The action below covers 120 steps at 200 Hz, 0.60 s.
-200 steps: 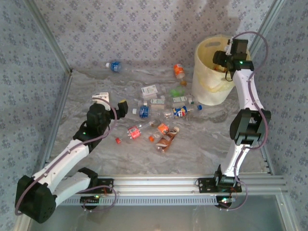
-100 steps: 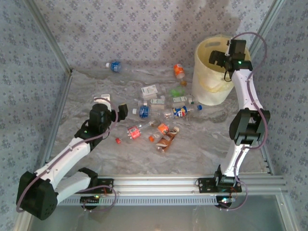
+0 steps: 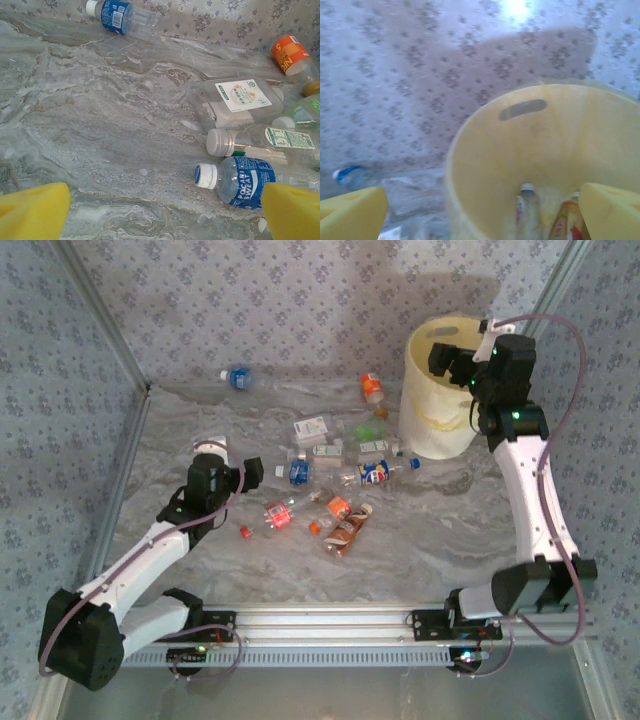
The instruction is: Put the plastic bottles in the bin
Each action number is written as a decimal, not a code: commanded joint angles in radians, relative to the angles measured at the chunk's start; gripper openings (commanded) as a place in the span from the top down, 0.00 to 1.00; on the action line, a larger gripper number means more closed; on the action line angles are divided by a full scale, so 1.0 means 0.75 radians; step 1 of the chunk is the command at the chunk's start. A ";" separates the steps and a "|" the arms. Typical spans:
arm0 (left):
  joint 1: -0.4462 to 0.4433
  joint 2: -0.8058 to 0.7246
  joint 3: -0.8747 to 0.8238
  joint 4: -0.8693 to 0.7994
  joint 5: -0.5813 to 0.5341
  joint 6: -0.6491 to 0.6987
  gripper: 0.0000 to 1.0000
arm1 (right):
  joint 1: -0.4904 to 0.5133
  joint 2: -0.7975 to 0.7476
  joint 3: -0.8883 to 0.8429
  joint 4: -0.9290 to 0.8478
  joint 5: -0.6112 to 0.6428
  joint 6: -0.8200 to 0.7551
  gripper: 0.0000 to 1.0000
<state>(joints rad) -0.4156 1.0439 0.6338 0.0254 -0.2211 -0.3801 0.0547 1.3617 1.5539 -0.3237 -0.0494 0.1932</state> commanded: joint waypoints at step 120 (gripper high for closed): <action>0.077 0.109 0.089 -0.001 0.061 -0.171 0.02 | 0.824 -0.389 -0.827 0.081 0.606 0.345 0.00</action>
<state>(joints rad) -0.3676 1.1152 0.6582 0.0223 -0.1864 -0.4725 0.6216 1.0565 0.9855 -0.2249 0.1993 0.2779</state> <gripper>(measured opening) 0.979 0.999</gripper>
